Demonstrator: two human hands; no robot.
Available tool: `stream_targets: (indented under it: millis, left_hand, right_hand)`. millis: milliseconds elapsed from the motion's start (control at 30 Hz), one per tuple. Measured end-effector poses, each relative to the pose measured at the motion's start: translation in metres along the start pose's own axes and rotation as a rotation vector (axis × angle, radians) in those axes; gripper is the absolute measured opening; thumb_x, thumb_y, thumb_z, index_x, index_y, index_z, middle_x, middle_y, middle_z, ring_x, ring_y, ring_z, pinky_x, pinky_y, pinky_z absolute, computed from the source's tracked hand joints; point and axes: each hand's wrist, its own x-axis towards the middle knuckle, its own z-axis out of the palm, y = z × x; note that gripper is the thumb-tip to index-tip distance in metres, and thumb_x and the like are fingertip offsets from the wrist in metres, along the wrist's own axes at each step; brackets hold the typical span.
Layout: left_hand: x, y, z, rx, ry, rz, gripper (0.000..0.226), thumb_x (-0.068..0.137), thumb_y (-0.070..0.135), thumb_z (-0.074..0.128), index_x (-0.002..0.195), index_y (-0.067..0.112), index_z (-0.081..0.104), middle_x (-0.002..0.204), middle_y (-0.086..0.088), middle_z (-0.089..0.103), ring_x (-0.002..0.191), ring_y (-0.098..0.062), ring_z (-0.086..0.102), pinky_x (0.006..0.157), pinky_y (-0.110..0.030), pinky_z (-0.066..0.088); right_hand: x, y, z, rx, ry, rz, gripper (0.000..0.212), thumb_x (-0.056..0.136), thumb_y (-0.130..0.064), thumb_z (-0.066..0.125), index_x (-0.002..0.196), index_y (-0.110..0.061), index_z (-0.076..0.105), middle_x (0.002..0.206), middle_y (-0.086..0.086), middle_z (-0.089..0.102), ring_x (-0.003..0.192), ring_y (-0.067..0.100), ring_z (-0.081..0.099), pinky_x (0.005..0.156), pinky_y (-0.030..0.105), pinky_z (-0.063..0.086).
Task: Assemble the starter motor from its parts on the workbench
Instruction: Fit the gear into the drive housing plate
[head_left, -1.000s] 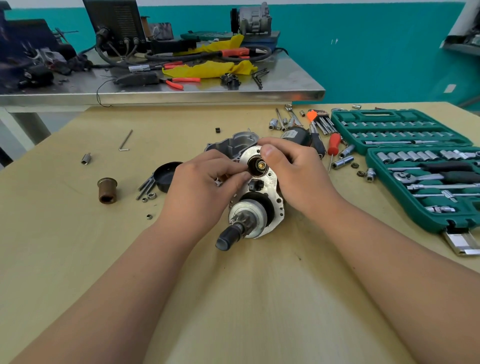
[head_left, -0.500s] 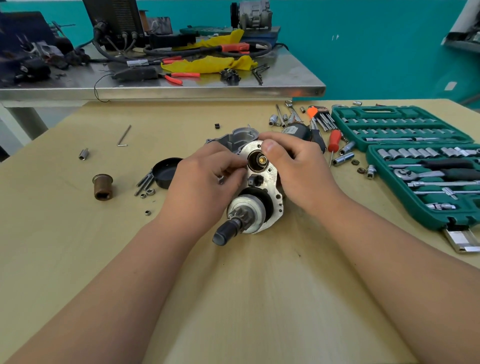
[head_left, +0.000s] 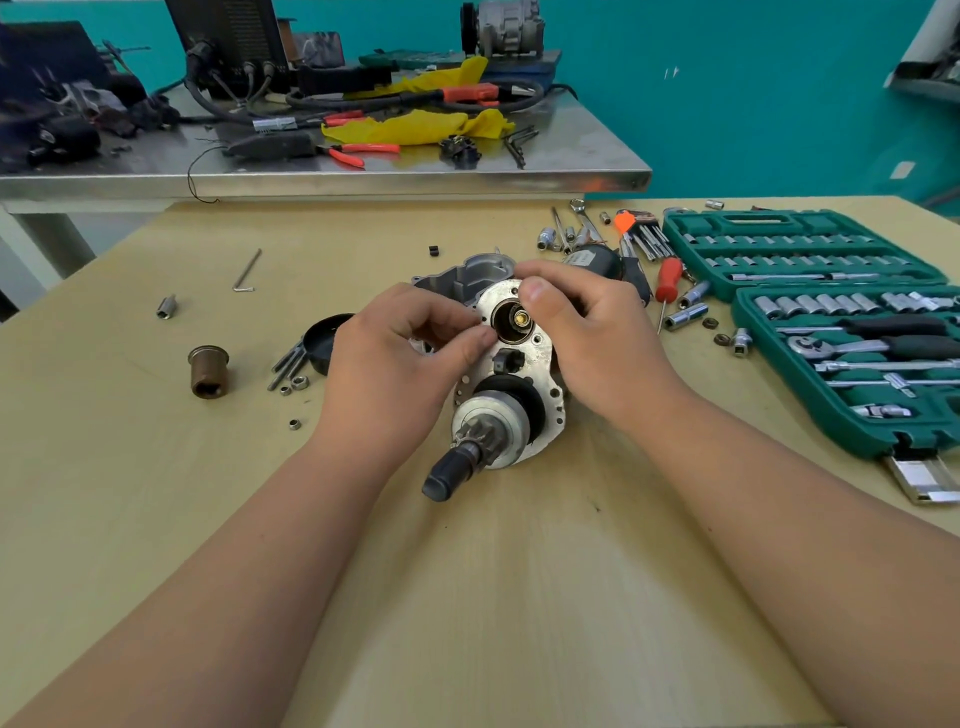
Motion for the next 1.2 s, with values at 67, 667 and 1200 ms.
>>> stream_targets:
  millis: [67,667,1200]
  left_hand:
    - [0.000,0.000,-0.001,0.008,-0.001,-0.014,0.019,0.078,0.020,0.080,0.073,0.034,0.068,0.076,0.013,0.066,0.073,0.002,0.058,0.066,-0.008,0.039]
    - [-0.012,-0.001,-0.004,-0.252,-0.070,-0.074,0.016,0.070,0.036,0.079,0.078,0.034,0.065,0.080,0.002,0.072,0.076,-0.026,0.070,0.073,-0.053,0.057]
    - [-0.020,-0.007,-0.017,-0.359,-0.149,0.034,0.018,0.073,0.038,0.078,0.081,0.039,0.062,0.095,-0.002,0.073,0.077,-0.030,0.073,0.067,-0.060,0.056]
  right_hand:
    - [0.000,0.000,0.000,-0.012,0.007,-0.015,0.026,0.094,-0.030,0.056,0.117,-0.024,0.067,0.091,-0.032,0.058,0.090,-0.027,0.050,0.073,-0.004,0.036]
    - [-0.006,-0.005,-0.006,0.115,-0.070,-0.088,0.025,0.087,-0.033,0.053,0.110,-0.033,0.062,0.105,-0.015,0.067,0.103,0.001,0.062,0.086,0.020,0.051]
    - [-0.015,-0.014,-0.015,0.116,-0.243,-0.191,0.047,0.069,-0.032,0.070,0.112,-0.044,0.054,0.104,-0.023,0.061,0.095,0.010,0.065,0.078,0.024,0.053]
